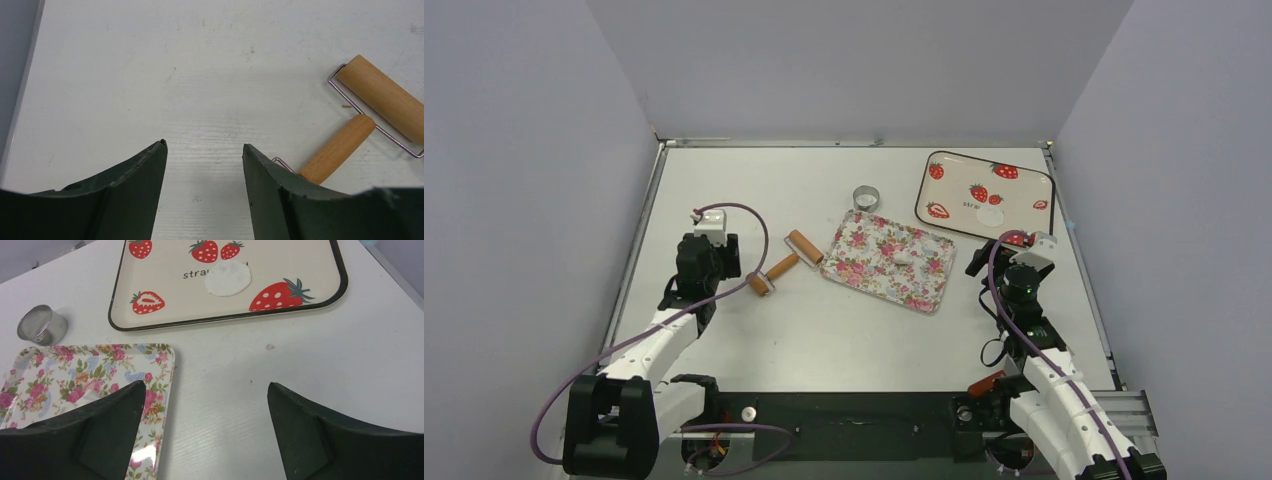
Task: Roll out the dumpling wrappers from the dough
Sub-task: Pick up the rolling pin from the center of the board.
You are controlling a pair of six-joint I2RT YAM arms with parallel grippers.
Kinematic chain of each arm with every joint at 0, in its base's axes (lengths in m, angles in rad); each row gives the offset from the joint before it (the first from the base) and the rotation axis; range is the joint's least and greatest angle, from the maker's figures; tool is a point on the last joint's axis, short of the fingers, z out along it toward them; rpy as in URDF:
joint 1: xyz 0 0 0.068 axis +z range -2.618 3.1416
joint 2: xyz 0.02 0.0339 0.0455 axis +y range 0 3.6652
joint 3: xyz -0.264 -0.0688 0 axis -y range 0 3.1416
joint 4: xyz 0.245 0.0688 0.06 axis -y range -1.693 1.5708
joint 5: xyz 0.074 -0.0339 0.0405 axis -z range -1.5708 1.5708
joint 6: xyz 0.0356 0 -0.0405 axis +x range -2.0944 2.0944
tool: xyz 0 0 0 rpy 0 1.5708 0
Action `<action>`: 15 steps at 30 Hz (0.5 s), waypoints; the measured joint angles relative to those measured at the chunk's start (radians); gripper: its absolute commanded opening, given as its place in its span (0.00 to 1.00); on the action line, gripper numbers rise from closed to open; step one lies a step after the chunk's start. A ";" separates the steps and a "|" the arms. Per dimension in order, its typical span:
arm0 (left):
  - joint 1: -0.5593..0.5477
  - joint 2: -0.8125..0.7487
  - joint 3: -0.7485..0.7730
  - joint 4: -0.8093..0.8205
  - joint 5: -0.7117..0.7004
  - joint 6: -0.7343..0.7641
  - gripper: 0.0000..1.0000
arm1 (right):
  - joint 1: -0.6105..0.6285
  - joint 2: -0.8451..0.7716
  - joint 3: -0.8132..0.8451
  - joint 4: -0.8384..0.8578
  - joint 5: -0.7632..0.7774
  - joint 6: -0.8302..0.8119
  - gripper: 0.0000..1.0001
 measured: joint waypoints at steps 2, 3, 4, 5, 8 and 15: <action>0.000 0.000 0.000 0.003 0.003 0.000 0.56 | 0.000 0.000 0.000 0.000 0.000 -0.002 0.87; 0.000 0.000 0.000 0.002 0.005 0.000 0.56 | 0.000 0.000 0.000 0.000 0.000 -0.002 0.88; 0.000 0.000 0.000 0.002 0.009 0.002 0.56 | 0.000 0.000 0.000 0.000 0.000 -0.002 0.88; 0.000 0.000 0.000 0.001 0.024 0.011 0.56 | 0.000 0.000 0.000 0.000 -0.001 -0.002 0.88; 0.000 0.000 0.010 -0.032 0.096 0.061 0.56 | 0.000 0.000 0.000 0.000 -0.006 -0.002 0.88; -0.124 0.088 0.172 -0.243 0.359 0.274 0.57 | 0.000 0.000 0.005 -0.003 -0.035 -0.002 0.88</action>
